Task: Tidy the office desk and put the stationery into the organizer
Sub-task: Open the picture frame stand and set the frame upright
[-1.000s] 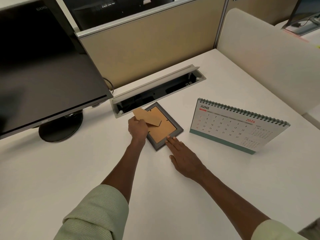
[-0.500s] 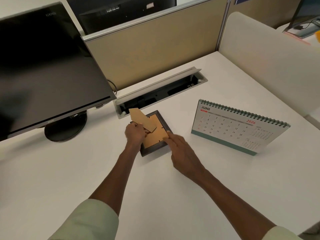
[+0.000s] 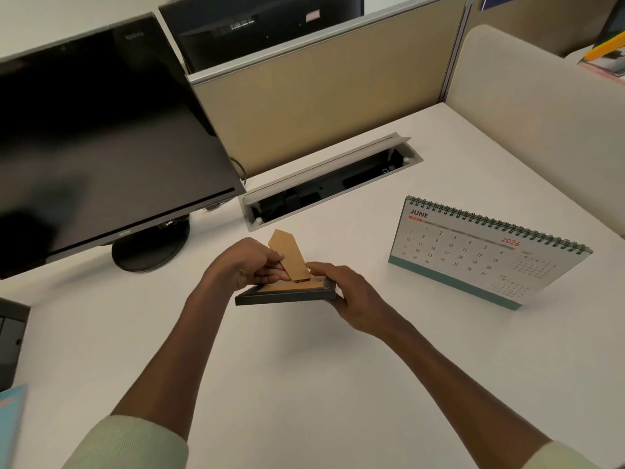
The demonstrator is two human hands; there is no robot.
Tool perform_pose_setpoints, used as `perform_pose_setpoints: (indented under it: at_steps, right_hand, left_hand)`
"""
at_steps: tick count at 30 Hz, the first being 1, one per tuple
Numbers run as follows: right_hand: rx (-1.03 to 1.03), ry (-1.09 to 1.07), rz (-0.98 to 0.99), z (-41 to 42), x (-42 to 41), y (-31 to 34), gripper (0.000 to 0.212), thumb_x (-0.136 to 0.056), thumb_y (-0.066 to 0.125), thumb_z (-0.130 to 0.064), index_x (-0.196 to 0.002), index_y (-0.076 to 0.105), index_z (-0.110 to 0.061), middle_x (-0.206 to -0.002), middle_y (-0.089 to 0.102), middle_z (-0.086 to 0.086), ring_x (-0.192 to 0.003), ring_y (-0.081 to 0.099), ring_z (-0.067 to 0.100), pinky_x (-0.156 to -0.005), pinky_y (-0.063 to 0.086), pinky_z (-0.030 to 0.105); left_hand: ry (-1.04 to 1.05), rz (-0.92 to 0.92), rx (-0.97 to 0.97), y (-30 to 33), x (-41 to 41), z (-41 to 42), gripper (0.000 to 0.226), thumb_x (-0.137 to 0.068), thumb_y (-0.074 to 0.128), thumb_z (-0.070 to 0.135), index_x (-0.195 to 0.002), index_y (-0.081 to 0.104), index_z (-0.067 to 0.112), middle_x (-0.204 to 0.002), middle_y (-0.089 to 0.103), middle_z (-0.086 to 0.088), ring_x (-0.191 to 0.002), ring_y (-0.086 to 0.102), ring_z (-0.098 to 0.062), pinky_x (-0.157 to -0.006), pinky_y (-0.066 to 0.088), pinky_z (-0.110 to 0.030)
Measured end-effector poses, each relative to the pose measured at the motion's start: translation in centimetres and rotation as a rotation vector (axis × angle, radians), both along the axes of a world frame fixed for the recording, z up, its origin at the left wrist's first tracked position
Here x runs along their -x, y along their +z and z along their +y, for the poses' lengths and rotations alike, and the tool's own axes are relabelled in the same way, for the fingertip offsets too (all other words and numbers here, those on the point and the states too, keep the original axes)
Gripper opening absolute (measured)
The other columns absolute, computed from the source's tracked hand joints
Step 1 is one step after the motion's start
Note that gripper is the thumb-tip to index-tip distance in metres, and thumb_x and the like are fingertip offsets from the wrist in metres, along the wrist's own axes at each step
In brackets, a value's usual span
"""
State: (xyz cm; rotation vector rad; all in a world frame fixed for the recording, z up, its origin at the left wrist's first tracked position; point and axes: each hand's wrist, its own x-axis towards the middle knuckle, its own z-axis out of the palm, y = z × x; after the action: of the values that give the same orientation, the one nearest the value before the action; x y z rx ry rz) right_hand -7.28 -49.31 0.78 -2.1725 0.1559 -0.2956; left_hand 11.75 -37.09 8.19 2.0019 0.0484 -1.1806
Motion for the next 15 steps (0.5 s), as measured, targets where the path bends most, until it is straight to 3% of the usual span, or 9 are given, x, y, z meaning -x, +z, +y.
perform_pose_setpoints:
  at_steps: [4, 8, 11, 15]
  right_hand:
    - [-0.036, -0.013, 0.009, 0.3, 0.1, -0.1, 0.029, -0.093, 0.06, -0.016, -0.122, 0.059, -0.022, -0.111, 0.066, -0.008, -0.093, 0.055, 0.007, -0.082, 0.041, 0.013]
    - [-0.107, -0.043, 0.016, 0.0, 0.3, 0.0, 0.013, -0.094, 0.059, -0.018, -0.107, 0.06, -0.02, -0.093, 0.066, -0.007, -0.081, 0.055, 0.012, -0.074, 0.044, 0.025]
    - [-0.127, -0.093, 0.026, -0.5, 0.2, 0.1, 0.012, -0.095, 0.056, -0.024, -0.107, 0.057, -0.023, -0.091, 0.066, -0.008, -0.078, 0.057, 0.013, -0.07, 0.045, 0.028]
    - [-0.15, -0.225, 0.098, -1.2, -0.6, 0.1, 0.019, -0.095, 0.055, -0.032, -0.108, 0.053, -0.018, -0.09, 0.067, -0.008, -0.077, 0.058, 0.015, -0.07, 0.048, 0.035]
  left_hand:
    - [-0.023, 0.03, 0.031, -0.7, 0.1, 0.0, 0.031, -0.097, 0.057, 0.022, -0.107, 0.063, -0.007, -0.087, 0.075, -0.019, -0.075, 0.075, -0.026, -0.055, 0.055, -0.024]
    - [-0.046, 0.11, 0.125, -0.9, -0.5, 0.0, 0.058, -0.087, 0.063, 0.05, -0.111, 0.064, -0.003, -0.099, 0.075, -0.016, -0.09, 0.073, -0.026, -0.063, 0.058, -0.026]
    - [-0.071, 0.186, 0.269, -1.0, -1.1, 0.0, 0.08, -0.077, 0.059, 0.069, -0.112, 0.065, -0.003, -0.109, 0.072, -0.017, -0.099, 0.071, -0.03, -0.07, 0.059, -0.028]
    - [0.023, 0.181, 0.436, -2.5, -1.4, -0.5, 0.094, -0.08, 0.036, 0.081, -0.11, 0.07, -0.001, -0.113, 0.07, -0.019, -0.108, 0.067, -0.031, -0.09, 0.051, -0.036]
